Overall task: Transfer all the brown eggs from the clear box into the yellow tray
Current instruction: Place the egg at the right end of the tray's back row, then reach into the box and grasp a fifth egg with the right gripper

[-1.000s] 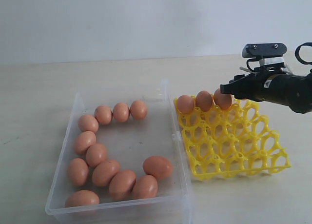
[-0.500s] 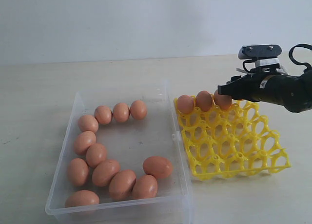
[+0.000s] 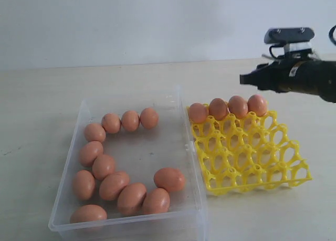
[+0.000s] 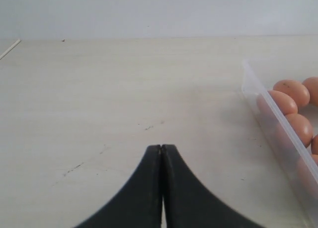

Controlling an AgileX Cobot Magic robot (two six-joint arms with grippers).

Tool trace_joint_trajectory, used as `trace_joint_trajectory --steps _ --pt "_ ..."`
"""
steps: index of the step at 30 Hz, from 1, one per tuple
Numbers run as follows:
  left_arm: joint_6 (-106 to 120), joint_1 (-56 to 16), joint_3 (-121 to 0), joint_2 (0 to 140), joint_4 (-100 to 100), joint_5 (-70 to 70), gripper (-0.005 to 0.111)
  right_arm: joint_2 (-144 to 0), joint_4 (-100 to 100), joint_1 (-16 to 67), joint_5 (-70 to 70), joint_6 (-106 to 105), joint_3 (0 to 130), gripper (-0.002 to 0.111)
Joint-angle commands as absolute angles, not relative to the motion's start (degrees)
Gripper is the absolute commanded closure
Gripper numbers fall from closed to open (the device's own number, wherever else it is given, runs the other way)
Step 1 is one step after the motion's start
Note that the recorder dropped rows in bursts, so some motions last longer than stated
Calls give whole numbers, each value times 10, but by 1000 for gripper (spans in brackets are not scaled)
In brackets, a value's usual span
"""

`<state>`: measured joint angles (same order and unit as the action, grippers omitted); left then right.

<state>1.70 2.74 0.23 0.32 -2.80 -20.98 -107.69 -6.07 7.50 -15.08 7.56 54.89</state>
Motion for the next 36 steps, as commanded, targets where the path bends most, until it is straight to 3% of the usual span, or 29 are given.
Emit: trace_joint_trajectory --steps 1,2,9,13,17,20,22,33,36 --pt "17 22 0 0 -31 -203 107 -978 -67 116 -106 80 572 103" --pt "17 22 0 0 -31 -203 107 -964 -69 133 -70 79 587 108" --pt "17 22 0 0 -31 -203 107 -992 -56 270 213 17 738 108" --pt "17 22 0 0 -31 -203 107 -1078 152 351 345 -145 840 106" --pt "17 22 0 0 -31 -203 107 -1176 280 393 438 -179 919 83" --pt "17 22 0 0 -31 -203 107 -1243 281 406 448 -114 959 50" --pt "17 22 0 0 -31 -203 107 -1274 278 410 471 -73 979 43" --pt "17 22 0 0 -31 -203 107 -1335 286 430 482 -75 999 44" --pt "17 22 0 0 -31 -203 107 -1339 295 433 478 -83 999 69"
